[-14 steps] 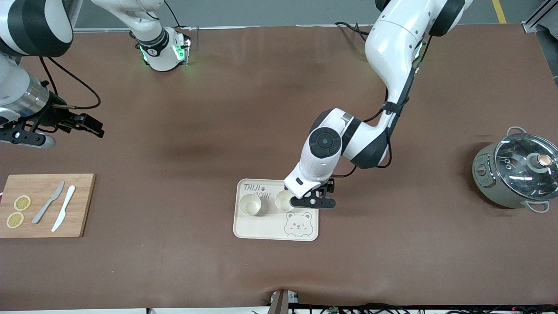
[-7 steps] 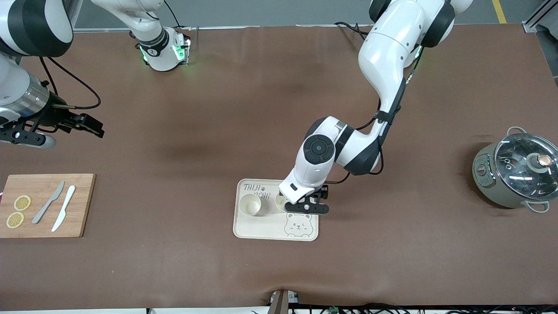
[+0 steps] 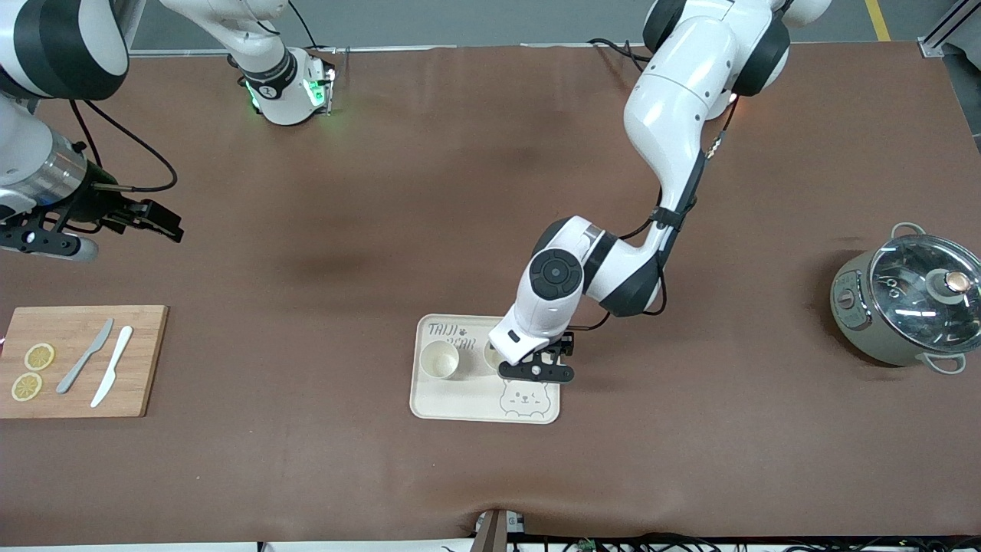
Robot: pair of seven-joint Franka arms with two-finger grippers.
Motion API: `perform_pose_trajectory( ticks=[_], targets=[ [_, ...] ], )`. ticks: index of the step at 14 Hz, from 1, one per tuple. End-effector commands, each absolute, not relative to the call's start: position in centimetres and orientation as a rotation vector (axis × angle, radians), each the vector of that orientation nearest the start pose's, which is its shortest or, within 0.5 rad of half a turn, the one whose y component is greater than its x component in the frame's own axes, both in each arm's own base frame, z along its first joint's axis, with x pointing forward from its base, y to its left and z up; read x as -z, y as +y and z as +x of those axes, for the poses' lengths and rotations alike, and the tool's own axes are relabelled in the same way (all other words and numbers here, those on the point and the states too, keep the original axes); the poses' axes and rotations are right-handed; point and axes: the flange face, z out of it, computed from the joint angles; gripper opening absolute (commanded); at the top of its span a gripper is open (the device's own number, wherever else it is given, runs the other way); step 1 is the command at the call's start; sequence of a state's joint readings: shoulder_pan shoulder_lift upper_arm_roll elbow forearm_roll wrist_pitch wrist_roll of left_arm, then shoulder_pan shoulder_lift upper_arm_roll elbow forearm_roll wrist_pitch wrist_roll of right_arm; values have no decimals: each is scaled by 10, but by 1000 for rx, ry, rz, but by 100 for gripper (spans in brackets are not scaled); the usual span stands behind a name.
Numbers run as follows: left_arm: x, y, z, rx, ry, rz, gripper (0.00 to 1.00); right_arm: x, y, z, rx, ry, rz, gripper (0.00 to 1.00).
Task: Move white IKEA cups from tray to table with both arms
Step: 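Lower the left gripper around the cup and close it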
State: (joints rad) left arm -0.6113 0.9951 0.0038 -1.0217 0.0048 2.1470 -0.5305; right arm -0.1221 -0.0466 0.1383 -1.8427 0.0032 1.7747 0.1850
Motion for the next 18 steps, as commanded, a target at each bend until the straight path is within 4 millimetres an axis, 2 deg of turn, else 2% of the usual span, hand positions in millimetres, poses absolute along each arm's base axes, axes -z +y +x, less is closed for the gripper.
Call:
perform_pose_trajectory(
  ticks=[1, 14, 18],
  targets=[
    [-236, -456, 654, 189, 152, -3184, 100, -541, 10, 540, -16, 249, -3145, 100],
    [-234, -454, 658, 229, 134, -3189, 100, -542, 10, 540, -14, 249, -3145, 100],
    [-222, -461, 654, 250, 147, -3178, 100, -542, 12, 540, -11, 244, -3145, 100]
  ],
)
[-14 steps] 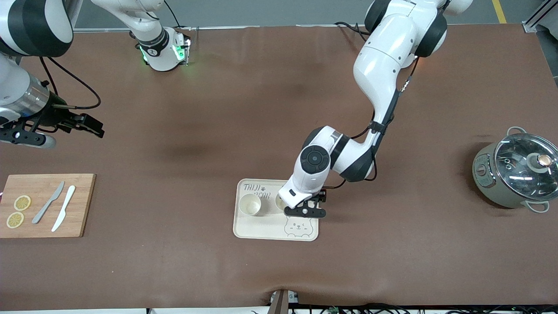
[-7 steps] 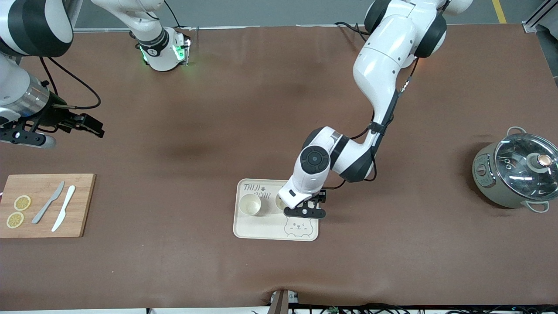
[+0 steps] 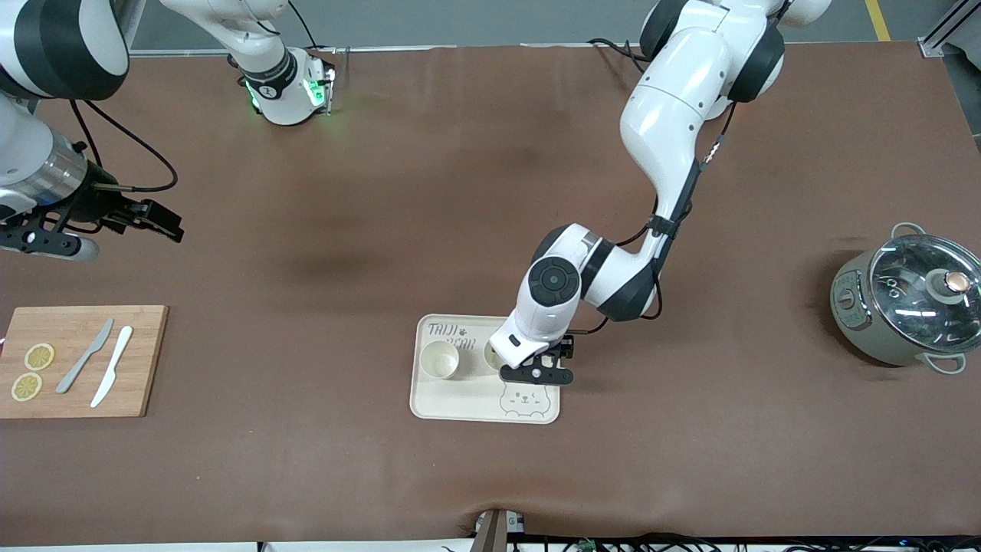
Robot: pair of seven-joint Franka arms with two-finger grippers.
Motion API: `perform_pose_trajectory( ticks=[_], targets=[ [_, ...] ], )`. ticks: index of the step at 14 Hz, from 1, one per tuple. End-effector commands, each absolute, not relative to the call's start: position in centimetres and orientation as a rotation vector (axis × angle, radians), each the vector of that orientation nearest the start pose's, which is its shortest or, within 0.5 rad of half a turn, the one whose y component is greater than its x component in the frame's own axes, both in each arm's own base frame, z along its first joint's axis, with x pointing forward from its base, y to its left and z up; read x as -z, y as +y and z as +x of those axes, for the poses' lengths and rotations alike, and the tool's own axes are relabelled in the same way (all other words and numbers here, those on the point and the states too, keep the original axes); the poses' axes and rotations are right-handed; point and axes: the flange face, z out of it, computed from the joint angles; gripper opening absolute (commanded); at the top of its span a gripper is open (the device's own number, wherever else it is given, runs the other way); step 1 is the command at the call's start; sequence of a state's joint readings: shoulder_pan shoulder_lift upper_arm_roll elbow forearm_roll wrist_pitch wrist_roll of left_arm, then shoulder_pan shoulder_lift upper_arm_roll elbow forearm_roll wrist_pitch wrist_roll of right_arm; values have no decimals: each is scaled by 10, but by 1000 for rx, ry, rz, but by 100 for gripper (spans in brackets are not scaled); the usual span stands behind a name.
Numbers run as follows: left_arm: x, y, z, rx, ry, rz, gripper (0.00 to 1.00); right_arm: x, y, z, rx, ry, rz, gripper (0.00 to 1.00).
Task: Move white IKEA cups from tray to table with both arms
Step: 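Lower the left gripper around the cup and close it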
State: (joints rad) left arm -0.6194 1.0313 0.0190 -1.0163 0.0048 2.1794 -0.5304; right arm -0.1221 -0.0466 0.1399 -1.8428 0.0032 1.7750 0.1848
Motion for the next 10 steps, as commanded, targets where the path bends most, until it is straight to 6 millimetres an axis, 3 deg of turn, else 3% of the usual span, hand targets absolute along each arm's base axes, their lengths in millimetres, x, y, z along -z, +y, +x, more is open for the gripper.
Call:
perform_pose_trajectory(
  ticks=[1, 5, 6, 8, 10],
  targets=[
    [-221, -462, 653, 252, 149, -3178, 100, -542, 14, 540, -11, 237, -3146, 100],
    [-214, -464, 653, 267, 141, -3184, 100, -542, 14, 540, -14, 237, -3146, 100],
    [-214, -463, 653, 267, 134, -3184, 95, -542, 15, 540, -11, 235, -3146, 100],
    [-215, -464, 653, 278, 96, -3192, 58, -542, 14, 540, -14, 237, -3146, 100],
    [-213, -467, 651, 277, 76, -3195, 0, -542, 15, 540, -11, 235, -3146, 100]
  ],
)
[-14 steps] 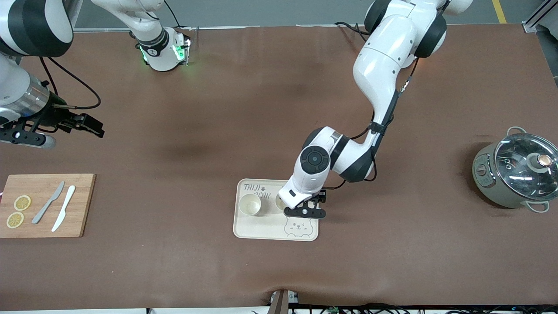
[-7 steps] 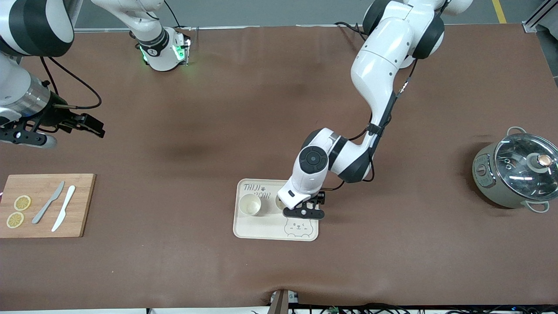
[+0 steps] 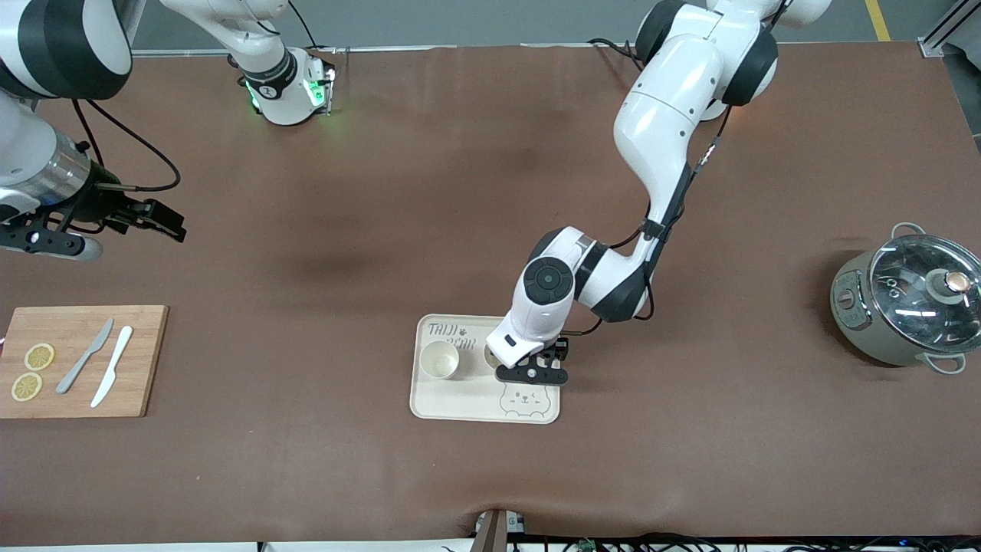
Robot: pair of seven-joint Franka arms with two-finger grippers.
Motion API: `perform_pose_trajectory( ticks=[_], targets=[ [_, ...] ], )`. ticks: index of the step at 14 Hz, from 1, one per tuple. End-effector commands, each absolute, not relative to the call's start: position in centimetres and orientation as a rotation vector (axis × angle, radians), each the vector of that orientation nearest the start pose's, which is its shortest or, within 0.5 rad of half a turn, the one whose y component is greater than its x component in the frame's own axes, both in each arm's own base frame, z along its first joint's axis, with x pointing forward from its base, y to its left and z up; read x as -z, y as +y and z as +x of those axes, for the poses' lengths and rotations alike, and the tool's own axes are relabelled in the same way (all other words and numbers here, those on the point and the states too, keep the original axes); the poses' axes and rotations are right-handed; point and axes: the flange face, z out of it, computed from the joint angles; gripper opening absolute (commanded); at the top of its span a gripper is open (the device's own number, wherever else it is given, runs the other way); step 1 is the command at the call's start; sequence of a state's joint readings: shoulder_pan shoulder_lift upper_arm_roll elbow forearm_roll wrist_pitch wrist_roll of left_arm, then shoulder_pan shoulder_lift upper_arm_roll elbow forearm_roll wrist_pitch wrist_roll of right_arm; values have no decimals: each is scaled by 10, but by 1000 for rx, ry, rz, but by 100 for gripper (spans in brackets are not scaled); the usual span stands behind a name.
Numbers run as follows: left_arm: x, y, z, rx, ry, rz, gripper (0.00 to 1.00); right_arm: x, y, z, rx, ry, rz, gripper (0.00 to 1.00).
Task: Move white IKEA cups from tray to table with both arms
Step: 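Lower the left gripper around the cup and close it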
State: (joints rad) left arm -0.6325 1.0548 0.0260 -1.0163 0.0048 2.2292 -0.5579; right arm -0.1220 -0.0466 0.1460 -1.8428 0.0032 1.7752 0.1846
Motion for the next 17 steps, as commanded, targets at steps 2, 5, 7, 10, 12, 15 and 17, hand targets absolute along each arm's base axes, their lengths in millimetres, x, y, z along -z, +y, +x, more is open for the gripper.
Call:
perform_pose_trajectory(
  ticks=[2, 5, 7, 10, 12, 15, 17],
  targets=[
    [-213, -466, 652, 278, 83, -3194, 0, -542, 15, 540, -11, 235, -3146, 100],
    [-212, -467, 652, 279, 71, -3199, 0, -542, 15, 540, -9, 235, -3146, 100],
    [-212, -468, 651, 278, 70, -3200, 0, -542, 14, 540, -9, 237, -3145, 100],
    [-213, -469, 650, 277, 50, -3205, 0, -542, 14, 540, -7, 237, -3145, 100],
    [-214, -468, 650, 267, 42, -3202, 0, -542, 14, 540, -7, 237, -3145, 100],
    [-223, -467, 648, 224, 35, -3195, 0, -542, 14, 540, -7, 237, -3145, 100],
    [-259, -465, 650, 249, 5, -3217, 0, -542, 13, 540, -9, 239, -3145, 100]
  ],
)
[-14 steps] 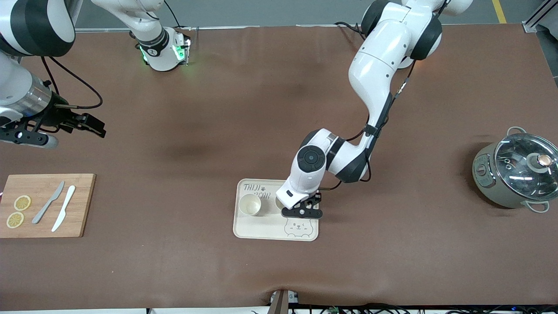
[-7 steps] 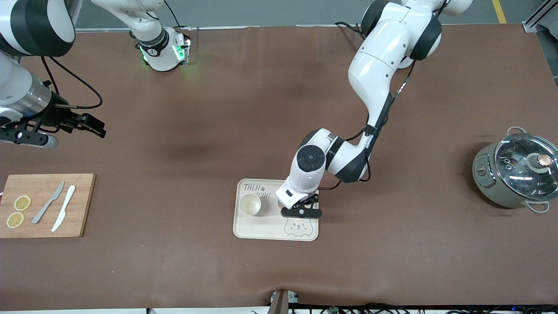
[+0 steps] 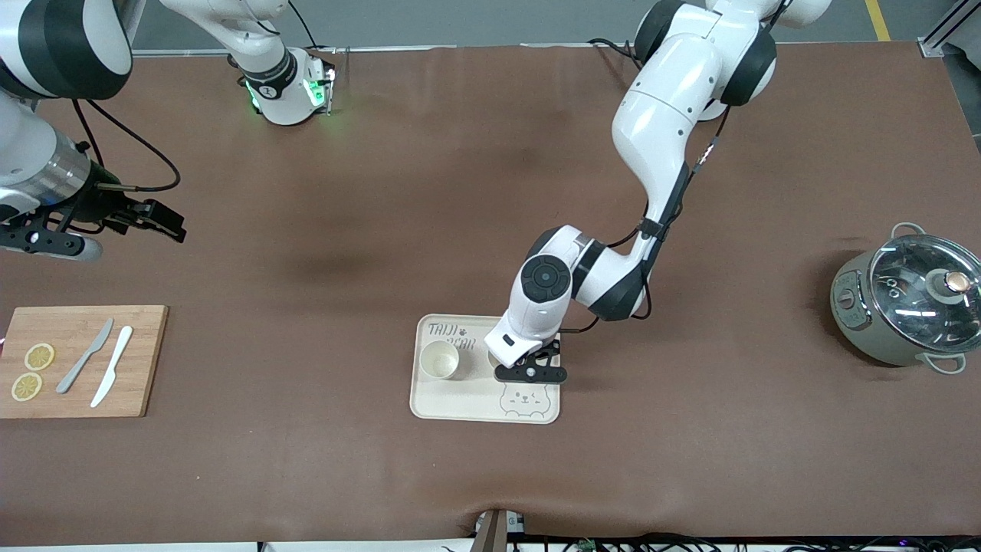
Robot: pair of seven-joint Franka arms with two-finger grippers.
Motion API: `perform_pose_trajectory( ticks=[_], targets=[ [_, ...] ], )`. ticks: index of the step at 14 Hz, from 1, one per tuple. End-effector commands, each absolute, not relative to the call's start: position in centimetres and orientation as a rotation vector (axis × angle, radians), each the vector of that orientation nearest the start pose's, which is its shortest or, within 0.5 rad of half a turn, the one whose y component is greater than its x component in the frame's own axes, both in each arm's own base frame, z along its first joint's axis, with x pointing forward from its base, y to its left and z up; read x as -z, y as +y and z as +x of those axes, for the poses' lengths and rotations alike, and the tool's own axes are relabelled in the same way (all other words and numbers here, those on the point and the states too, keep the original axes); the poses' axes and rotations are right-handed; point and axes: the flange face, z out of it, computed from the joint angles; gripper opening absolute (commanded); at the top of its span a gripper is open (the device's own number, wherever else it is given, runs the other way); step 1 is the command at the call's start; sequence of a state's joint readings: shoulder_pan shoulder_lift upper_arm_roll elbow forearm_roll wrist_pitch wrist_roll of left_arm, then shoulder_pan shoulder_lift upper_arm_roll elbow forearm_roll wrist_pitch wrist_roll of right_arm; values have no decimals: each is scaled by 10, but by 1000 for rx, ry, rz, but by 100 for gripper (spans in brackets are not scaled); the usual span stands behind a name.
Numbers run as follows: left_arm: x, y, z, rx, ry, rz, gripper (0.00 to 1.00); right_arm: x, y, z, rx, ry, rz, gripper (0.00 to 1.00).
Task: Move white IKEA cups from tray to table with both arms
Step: 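Lift the cup with the left gripper while the right gripper reaches out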
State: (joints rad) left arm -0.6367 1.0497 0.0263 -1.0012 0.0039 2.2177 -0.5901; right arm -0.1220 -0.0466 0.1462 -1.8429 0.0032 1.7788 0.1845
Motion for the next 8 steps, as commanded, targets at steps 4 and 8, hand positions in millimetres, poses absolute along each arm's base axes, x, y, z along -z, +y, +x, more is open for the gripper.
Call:
perform_pose_trajectory(
  ticks=[4, 8],
  targets=[
    [-297, -456, 651, 211, -25, -3220, 0, -542, 14, 540, -9, 237, -3145, 100],
    [-335, -436, 642, 110, 35, -3178, 0, -543, 14, 541, -2, 237, -3145, 100]
  ],
)
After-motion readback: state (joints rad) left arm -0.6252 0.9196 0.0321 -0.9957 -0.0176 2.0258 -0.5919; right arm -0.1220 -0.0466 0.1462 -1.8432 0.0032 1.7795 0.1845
